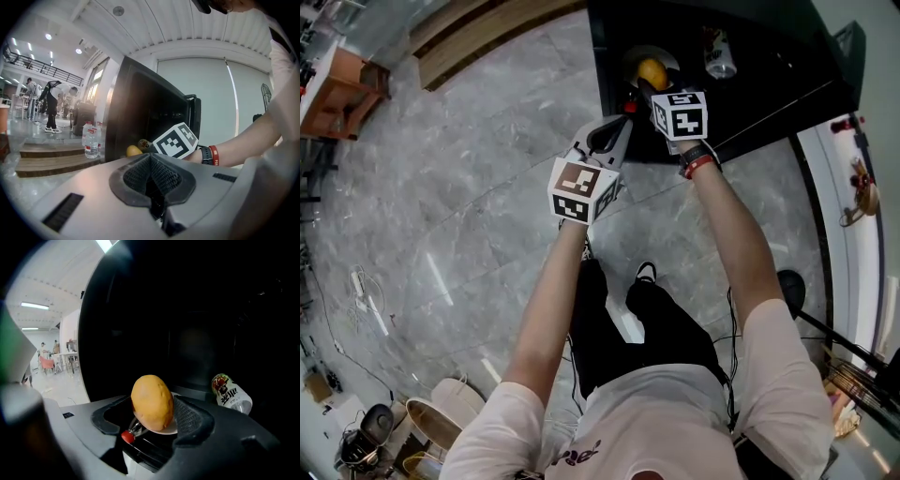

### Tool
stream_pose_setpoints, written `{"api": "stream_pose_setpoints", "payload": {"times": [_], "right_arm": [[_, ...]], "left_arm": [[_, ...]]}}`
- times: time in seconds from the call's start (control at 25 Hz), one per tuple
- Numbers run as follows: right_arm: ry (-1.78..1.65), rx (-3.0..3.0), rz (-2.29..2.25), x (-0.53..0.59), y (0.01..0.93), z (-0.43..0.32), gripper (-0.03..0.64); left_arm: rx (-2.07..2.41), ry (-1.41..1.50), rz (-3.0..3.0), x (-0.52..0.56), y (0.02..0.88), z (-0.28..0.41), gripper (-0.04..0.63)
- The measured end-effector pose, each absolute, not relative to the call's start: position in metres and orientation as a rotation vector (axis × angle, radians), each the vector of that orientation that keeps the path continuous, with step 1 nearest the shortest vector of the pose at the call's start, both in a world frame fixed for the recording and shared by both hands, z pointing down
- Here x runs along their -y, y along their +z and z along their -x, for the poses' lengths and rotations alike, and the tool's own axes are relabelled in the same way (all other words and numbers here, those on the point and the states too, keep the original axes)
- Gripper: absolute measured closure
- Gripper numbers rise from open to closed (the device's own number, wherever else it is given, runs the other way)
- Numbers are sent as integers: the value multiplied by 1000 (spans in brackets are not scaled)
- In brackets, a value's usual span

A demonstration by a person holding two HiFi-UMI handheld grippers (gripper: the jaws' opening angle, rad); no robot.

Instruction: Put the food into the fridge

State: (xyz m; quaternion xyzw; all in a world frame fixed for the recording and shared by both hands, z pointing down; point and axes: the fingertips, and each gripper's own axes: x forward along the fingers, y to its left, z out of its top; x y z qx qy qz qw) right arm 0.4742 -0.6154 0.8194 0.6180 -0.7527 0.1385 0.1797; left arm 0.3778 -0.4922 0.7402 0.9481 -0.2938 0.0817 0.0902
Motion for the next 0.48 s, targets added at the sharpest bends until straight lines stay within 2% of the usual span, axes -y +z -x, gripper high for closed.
{"api": "stream_pose_setpoints", "payload": {"times": [0.48], "right_arm": [[295, 2056, -1636, 661, 845, -487, 314]], "left_arm": [[879, 237, -2814, 504, 752, -383, 577]]}}
